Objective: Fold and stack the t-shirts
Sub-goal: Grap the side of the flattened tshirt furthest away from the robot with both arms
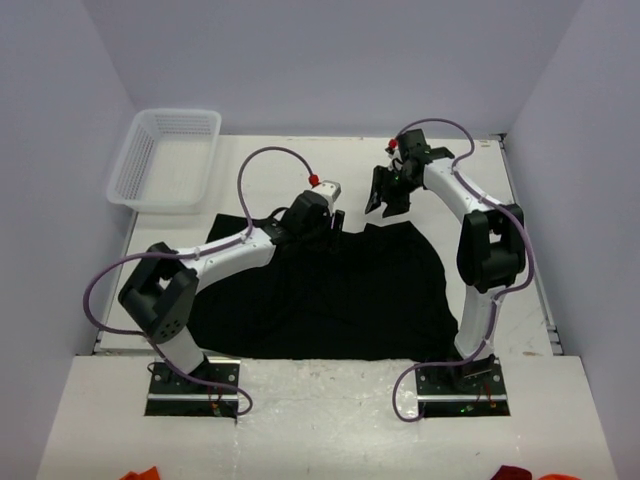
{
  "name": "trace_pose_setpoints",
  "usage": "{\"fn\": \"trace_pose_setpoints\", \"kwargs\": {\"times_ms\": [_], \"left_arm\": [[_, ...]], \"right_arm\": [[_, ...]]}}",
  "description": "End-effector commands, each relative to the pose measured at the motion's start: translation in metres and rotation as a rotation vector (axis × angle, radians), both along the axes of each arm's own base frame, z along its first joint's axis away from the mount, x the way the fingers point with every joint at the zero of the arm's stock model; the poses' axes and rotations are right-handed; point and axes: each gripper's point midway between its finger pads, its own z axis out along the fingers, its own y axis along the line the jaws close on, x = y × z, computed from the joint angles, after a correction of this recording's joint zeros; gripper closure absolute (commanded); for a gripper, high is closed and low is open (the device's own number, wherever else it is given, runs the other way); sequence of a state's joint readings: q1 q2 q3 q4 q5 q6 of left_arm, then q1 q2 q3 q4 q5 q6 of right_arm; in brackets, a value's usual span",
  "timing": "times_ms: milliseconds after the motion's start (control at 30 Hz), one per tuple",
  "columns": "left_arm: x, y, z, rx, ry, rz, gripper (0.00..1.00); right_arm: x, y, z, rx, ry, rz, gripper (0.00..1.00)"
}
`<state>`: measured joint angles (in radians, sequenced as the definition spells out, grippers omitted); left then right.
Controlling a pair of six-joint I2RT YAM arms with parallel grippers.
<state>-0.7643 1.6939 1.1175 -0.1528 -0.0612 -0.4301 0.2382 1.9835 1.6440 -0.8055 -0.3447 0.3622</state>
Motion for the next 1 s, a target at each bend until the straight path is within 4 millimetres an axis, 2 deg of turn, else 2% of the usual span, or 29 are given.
{"fn": "trace_pose_setpoints", "kwargs": {"times_ms": [0, 133, 200, 400, 533, 967], "left_arm": [[0.012, 0.016, 0.034, -0.007, -0.081, 0.105, 0.36], [0.008, 0.011, 0.049, -0.05, -0.088, 0.078, 0.35], [0.006, 0.011, 0.061, -0.076, -0.094, 0.065, 0.35], [0.01, 0.024, 0.078, -0.128, -0.105, 0.074, 0.35], [0.01, 0.032, 0.09, -0.157, -0.125, 0.075, 0.34], [0.012, 0.054, 0.095, -0.168, -0.14, 0.095, 0.34]], "right_arm": [[0.017, -0.013, 0.004, -0.069, -0.038, -0.014, 0.45], [0.018, -0.018, -0.005, -0.106, -0.015, -0.014, 0.45], [0.017, -0.02, -0.017, -0.132, 0.003, -0.018, 0.45], [0.018, -0.019, -0.035, -0.192, 0.043, -0.011, 0.46], [0.021, -0.011, -0.037, -0.199, 0.041, 0.003, 0.46], [0.015, 0.007, -0.048, -0.185, 0.065, 0.045, 0.46]]}}
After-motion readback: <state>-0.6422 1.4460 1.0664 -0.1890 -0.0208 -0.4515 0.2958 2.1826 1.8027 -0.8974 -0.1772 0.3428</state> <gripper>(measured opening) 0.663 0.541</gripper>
